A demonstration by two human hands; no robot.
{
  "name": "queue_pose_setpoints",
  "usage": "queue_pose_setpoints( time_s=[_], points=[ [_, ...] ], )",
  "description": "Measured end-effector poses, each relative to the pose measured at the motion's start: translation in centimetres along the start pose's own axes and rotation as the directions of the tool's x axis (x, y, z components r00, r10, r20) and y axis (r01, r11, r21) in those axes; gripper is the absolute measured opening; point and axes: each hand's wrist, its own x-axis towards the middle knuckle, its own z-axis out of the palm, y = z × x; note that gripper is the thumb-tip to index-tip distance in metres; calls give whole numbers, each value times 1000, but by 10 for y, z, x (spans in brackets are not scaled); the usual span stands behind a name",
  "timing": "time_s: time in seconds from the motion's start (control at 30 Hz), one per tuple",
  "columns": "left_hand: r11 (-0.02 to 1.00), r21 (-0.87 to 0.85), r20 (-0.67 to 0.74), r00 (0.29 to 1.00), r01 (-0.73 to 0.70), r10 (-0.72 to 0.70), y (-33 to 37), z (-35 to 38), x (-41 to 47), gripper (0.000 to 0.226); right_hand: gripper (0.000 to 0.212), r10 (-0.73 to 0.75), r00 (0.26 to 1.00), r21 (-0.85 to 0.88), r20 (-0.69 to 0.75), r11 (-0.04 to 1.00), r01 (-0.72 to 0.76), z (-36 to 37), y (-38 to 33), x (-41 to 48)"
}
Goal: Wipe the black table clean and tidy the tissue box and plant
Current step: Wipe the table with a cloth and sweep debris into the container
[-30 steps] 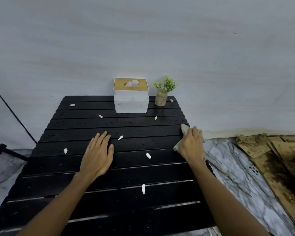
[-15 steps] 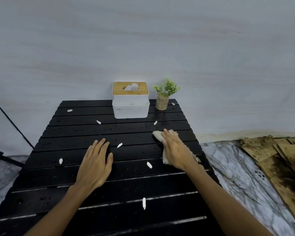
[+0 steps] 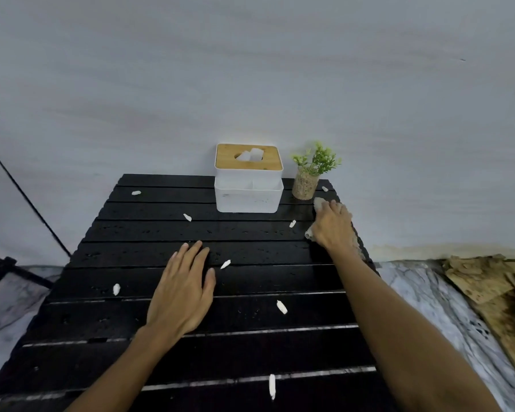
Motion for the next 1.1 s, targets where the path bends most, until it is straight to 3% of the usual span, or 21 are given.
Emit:
queue_pose_setpoints(
  time_s=[0.07, 0.13, 0.33, 0.43, 0.53, 0.63, 0.73, 0.8, 0.97, 1.1],
  points=[
    [1000, 5, -1, 1000, -1, 1, 0, 1, 0, 64, 44, -132, 991, 31, 26, 991, 131, -6, -13, -11],
    [1000, 10, 2, 1000, -1, 1, 1, 0, -1, 63, 41, -275, 961, 97, 33, 958, 271, -12, -26, -29],
    [1000, -3, 25, 1000, 3, -3, 2, -3, -1, 68, 44, -508, 853, 434, 119, 800, 416, -27, -41, -91],
    [1000, -19, 36, 999, 4, -3, 1, -6, -2, 71, 37, -463, 886, 592, 30, 723, 358, -49, -35, -113],
    [1000, -27, 41, 999, 5, -4, 0, -7, -3, 72, 44, -211, 975, 686, -64, 700, 196, -55, -16, -110],
    [999, -33, 45, 999, 13, -11, 1, -7, -3, 73, 52, 43, 988, 598, -147, 800, 54, -46, -1, -86],
    [999, -36, 43, 999, 13, -12, 1, -7, -2, 73, 46, -27, 995, 300, -93, 952, 54, -26, -7, -68],
    [999, -37, 41, 999, 13, -12, 1, -6, -2, 73, 42, -36, 998, 162, -44, 986, 43, -13, -21, -66],
    [1000, -26, 37, 999, 1, 0, 0, -5, -3, 71, 31, -127, 991, 193, -50, 972, 134, -9, -62, -70],
    [1000, -24, 33, 999, -6, 6, 0, -5, -3, 70, 40, -382, 920, 262, 88, 900, 349, -9, -87, -89]
  ],
)
